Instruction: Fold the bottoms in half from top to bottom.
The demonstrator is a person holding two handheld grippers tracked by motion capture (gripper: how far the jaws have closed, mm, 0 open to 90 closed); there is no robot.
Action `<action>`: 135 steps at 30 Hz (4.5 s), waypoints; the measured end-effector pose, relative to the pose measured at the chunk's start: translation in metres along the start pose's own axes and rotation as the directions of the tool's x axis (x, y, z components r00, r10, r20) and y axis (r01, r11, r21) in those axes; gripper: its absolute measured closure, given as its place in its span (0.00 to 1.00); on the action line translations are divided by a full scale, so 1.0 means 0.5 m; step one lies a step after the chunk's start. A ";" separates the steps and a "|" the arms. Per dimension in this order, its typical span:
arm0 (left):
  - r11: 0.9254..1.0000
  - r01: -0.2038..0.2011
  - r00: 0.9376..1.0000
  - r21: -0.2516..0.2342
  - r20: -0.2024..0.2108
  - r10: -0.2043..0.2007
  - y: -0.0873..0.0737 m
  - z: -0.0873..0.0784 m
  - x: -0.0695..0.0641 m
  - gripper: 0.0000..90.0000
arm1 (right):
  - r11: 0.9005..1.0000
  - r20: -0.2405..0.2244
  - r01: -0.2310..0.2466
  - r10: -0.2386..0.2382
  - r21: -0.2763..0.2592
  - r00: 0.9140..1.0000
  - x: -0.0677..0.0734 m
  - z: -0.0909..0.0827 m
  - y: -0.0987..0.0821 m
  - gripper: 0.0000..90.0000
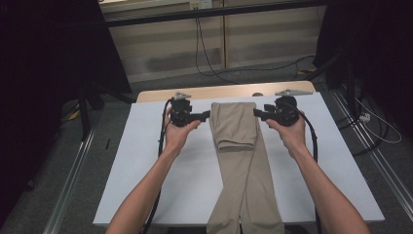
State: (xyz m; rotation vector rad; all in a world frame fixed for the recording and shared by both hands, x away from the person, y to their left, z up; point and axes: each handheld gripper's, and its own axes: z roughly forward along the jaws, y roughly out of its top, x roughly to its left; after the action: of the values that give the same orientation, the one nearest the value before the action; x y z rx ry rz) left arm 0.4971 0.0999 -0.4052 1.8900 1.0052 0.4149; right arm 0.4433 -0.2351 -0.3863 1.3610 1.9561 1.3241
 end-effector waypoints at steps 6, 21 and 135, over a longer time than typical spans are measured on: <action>0.999 0.000 0.999 0.038 0.045 -0.002 -0.088 -0.053 -0.034 0.18 | 0.996 -0.064 0.069 -0.065 0.062 0.996 0.064 -0.062 -0.089 0.62; 0.992 -0.119 0.985 0.048 0.133 0.112 -0.220 -0.208 -0.122 0.18 | 0.946 -0.291 0.245 -0.179 0.210 0.940 0.291 -0.072 -0.227 0.76; 0.965 -0.237 0.957 0.116 0.200 0.211 -0.114 0.041 -0.153 0.35 | 0.964 -0.100 0.224 -0.211 0.142 0.972 0.079 0.002 -0.151 0.63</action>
State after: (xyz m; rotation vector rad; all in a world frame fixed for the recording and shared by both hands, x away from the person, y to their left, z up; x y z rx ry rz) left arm 0.4365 0.0417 -0.4549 2.1352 0.7131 0.2980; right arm 0.3900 -0.2051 -0.4455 1.1309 2.2318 1.1665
